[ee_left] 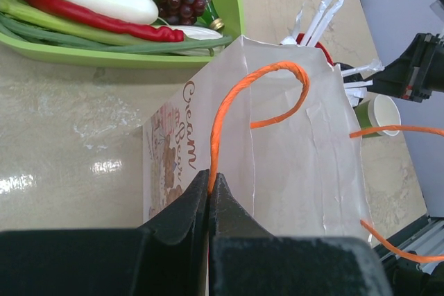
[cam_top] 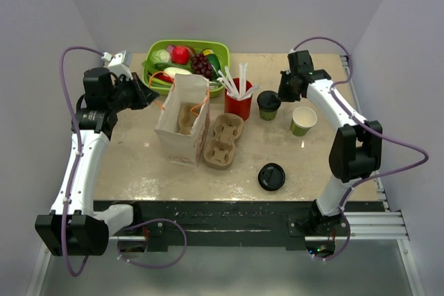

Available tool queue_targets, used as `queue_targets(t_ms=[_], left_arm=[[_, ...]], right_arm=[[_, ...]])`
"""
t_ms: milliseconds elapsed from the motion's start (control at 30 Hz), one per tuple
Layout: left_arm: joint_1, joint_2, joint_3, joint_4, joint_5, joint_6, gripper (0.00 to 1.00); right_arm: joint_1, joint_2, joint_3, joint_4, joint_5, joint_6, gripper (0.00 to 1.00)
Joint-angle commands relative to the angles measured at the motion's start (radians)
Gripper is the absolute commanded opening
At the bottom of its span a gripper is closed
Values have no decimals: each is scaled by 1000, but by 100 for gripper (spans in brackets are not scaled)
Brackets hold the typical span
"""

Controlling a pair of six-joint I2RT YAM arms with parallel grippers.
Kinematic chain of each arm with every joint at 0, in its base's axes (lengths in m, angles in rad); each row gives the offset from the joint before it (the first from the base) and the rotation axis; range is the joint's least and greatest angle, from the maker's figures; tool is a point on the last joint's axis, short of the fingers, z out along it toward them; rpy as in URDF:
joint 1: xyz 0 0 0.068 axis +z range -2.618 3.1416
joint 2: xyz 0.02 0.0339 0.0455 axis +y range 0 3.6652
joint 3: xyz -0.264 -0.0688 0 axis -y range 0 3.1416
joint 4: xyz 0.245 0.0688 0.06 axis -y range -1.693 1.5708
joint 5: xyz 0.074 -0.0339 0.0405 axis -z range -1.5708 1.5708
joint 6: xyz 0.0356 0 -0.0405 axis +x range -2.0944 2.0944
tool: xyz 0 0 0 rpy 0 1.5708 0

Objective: Pack the takeout coffee

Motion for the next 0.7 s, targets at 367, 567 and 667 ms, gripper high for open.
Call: queue_targets(t_ms=[367, 567, 667], left_arm=[[-4, -2, -8, 27, 30, 6, 0], [-3, 2, -2, 18, 33, 19, 0], [-4, 4, 2, 10, 36, 26, 0]], right_arm=[[0, -337, -40, 100, 36, -53, 0], [15, -420, 93, 108, -91, -65, 0], [109, -383, 249, 67, -93, -113, 0]])
